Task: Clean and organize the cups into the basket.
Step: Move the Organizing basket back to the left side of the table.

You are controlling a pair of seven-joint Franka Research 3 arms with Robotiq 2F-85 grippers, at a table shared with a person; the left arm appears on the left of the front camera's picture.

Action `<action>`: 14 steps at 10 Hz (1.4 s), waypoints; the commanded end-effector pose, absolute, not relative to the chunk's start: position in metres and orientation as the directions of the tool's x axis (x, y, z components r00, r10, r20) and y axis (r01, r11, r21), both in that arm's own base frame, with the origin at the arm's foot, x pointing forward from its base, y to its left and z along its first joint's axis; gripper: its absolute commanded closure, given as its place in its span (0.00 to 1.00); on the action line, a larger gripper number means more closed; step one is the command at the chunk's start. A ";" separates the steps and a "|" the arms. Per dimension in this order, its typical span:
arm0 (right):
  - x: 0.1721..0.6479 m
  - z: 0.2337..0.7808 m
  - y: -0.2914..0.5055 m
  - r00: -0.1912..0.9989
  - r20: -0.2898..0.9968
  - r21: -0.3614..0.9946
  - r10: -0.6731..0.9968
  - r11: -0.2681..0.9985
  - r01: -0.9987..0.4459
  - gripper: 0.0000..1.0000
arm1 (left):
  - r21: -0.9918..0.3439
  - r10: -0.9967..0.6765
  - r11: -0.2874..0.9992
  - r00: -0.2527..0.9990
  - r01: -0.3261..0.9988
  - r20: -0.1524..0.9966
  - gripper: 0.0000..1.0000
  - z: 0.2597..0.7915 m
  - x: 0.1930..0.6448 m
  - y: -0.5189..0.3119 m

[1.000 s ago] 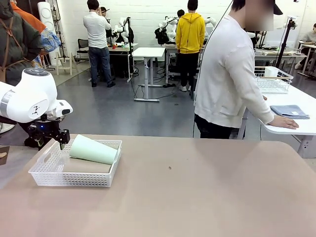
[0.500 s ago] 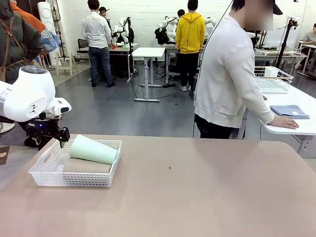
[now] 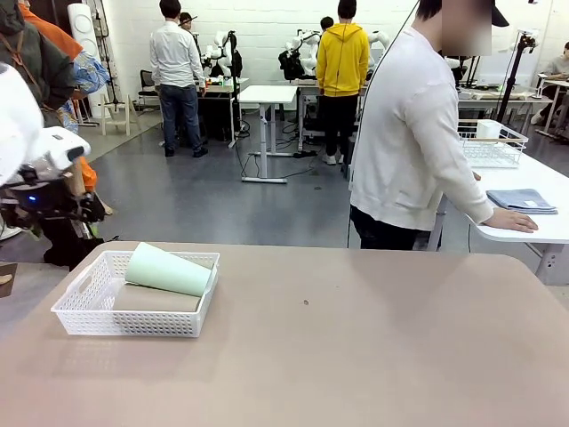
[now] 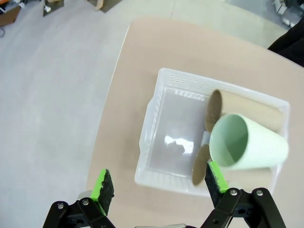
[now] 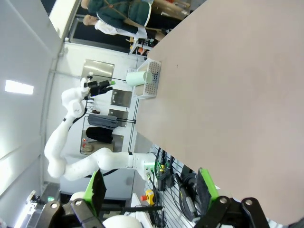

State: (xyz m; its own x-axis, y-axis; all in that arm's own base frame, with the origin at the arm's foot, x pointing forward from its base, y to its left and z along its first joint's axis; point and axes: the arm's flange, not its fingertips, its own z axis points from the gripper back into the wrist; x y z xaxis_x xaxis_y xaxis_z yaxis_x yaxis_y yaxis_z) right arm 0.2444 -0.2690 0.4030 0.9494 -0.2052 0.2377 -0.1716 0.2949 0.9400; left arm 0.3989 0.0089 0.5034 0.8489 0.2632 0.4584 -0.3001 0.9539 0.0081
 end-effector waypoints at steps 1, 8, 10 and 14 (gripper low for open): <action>0.242 0.403 -0.269 0.953 0.235 0.940 -0.193 0.293 -0.172 0.00 | -0.006 0.269 0.952 0.827 -0.306 0.493 0.00 0.510 0.360 0.003; 0.242 0.403 -0.269 0.953 0.235 0.940 -0.193 0.293 -0.172 0.00 | 0.013 0.216 0.967 0.852 -0.253 0.477 0.00 0.522 0.349 -0.003; 0.242 0.403 -0.269 0.953 0.235 0.940 -0.193 0.293 -0.172 0.00 | 0.013 0.216 0.967 0.852 -0.253 0.477 0.00 0.522 0.349 -0.003; 0.242 0.403 -0.269 0.953 0.235 0.940 -0.193 0.293 -0.172 0.00 | -0.595 -0.052 0.803 0.998 0.031 -0.019 0.00 0.554 0.341 0.052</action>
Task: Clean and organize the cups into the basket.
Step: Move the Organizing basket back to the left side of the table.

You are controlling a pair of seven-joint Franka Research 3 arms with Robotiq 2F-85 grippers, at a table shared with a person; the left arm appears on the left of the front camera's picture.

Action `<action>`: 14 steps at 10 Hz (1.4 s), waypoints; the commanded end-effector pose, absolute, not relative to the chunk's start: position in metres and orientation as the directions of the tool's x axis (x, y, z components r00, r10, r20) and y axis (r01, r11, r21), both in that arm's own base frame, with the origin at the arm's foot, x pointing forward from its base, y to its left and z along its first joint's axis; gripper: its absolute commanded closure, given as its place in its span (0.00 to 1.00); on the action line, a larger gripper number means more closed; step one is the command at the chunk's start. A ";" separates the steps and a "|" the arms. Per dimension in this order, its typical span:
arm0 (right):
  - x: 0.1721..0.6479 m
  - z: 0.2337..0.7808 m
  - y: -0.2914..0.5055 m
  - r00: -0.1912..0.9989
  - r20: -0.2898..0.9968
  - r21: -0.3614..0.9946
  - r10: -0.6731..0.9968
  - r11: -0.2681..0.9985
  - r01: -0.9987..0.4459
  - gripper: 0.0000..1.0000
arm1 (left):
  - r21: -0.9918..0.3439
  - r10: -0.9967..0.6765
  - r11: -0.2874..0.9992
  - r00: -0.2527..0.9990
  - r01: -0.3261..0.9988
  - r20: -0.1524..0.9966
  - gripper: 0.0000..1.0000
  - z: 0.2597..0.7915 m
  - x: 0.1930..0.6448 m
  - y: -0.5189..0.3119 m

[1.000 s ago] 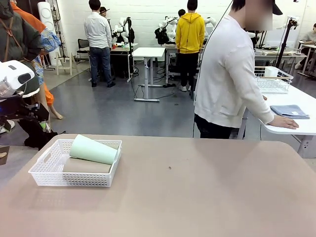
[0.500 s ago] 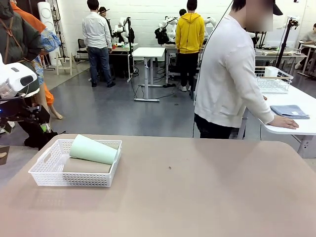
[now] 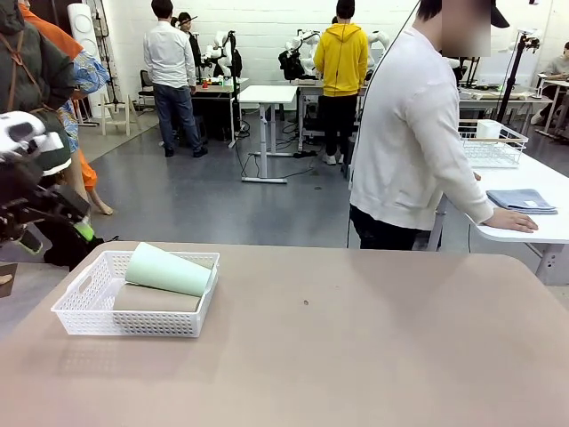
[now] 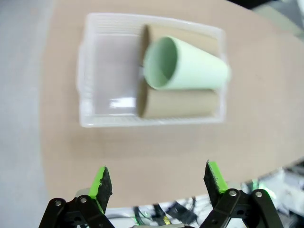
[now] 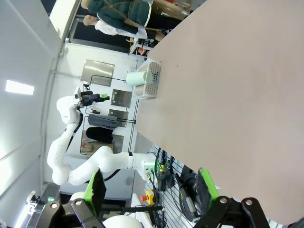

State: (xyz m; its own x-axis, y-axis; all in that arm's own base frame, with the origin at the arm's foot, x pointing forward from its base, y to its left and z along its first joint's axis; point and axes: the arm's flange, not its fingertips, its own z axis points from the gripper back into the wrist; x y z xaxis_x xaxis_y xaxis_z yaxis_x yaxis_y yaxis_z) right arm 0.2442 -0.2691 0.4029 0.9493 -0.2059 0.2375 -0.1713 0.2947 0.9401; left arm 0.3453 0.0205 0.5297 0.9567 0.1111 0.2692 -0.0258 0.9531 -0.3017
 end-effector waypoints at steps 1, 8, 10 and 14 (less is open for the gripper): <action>0.242 0.403 -0.269 0.953 0.235 0.940 -0.193 0.293 -0.172 0.00 | -0.693 -0.101 0.718 0.995 0.065 -0.011 0.00 0.564 0.335 0.083; 0.242 0.403 -0.269 0.953 0.235 0.940 -0.193 0.293 -0.172 0.00 | -0.936 0.008 0.353 1.000 0.012 0.016 0.00 0.519 0.314 0.222; 0.242 0.403 -0.269 0.953 0.235 0.940 -0.193 0.293 -0.172 0.00 | -0.941 0.102 0.337 0.994 -0.003 0.033 0.00 0.503 0.305 0.236; 0.242 0.403 -0.269 0.953 0.235 0.940 -0.193 0.293 -0.172 0.00 | -0.956 0.172 0.292 0.985 -0.036 0.015 0.00 0.495 0.299 0.261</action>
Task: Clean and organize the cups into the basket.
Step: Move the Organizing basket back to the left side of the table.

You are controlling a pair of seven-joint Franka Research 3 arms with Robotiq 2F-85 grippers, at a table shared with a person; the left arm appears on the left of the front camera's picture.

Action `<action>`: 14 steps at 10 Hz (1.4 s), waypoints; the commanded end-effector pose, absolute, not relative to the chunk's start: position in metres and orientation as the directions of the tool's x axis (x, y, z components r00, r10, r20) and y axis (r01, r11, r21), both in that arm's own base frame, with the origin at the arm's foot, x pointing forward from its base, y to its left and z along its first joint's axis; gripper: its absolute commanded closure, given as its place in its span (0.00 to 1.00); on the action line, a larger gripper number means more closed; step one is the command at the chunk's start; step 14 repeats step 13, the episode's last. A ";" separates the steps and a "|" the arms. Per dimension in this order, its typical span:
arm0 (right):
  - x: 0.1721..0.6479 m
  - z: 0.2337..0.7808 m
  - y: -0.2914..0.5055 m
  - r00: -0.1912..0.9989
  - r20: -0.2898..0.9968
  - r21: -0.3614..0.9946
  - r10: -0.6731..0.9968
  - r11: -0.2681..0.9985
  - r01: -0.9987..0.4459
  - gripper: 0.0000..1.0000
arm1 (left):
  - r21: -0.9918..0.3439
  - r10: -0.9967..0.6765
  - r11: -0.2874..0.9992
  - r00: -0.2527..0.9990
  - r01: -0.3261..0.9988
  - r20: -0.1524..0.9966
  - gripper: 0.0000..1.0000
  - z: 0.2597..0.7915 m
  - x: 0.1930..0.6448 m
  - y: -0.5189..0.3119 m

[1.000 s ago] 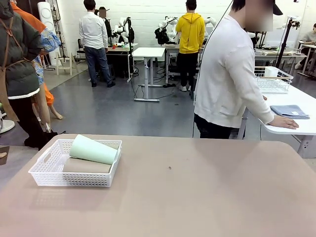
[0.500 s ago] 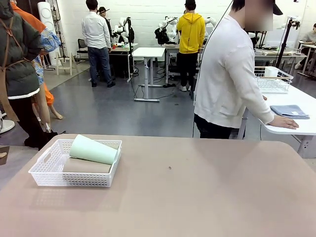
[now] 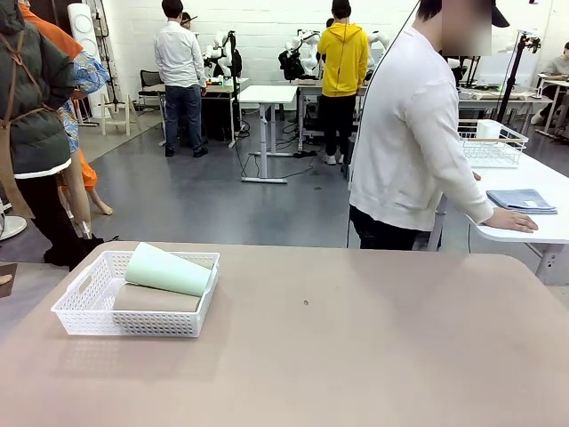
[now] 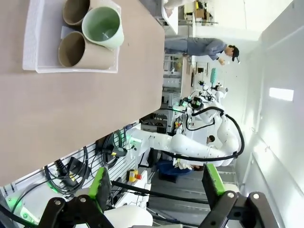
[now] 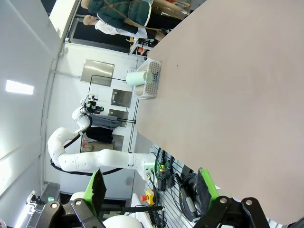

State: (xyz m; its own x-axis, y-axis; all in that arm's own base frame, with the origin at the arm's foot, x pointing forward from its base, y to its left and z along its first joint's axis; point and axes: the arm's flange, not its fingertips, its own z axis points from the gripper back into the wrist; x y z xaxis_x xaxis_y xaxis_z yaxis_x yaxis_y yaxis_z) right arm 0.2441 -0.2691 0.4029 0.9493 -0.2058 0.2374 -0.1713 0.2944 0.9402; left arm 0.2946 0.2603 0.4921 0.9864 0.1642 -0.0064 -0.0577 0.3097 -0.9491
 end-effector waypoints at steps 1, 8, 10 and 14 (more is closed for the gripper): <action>0.242 0.403 -0.269 0.953 0.235 0.940 -0.193 0.293 -0.172 0.00 | -0.960 0.160 0.279 0.986 -0.011 0.035 0.00 0.498 0.301 0.256; 0.242 0.403 -0.269 0.953 0.235 0.940 -0.193 0.293 -0.172 0.00 | -0.949 0.164 0.310 0.986 -0.058 -0.006 0.00 0.492 0.295 0.260; 0.242 0.403 -0.269 0.953 0.235 0.940 -0.193 0.293 -0.172 0.00 | -0.949 0.164 0.310 0.986 -0.058 -0.006 0.00 0.492 0.295 0.260; 0.242 0.403 -0.269 0.953 0.235 0.940 -0.193 0.293 -0.172 0.00 | -0.949 0.164 0.310 0.986 -0.058 -0.006 0.00 0.492 0.295 0.260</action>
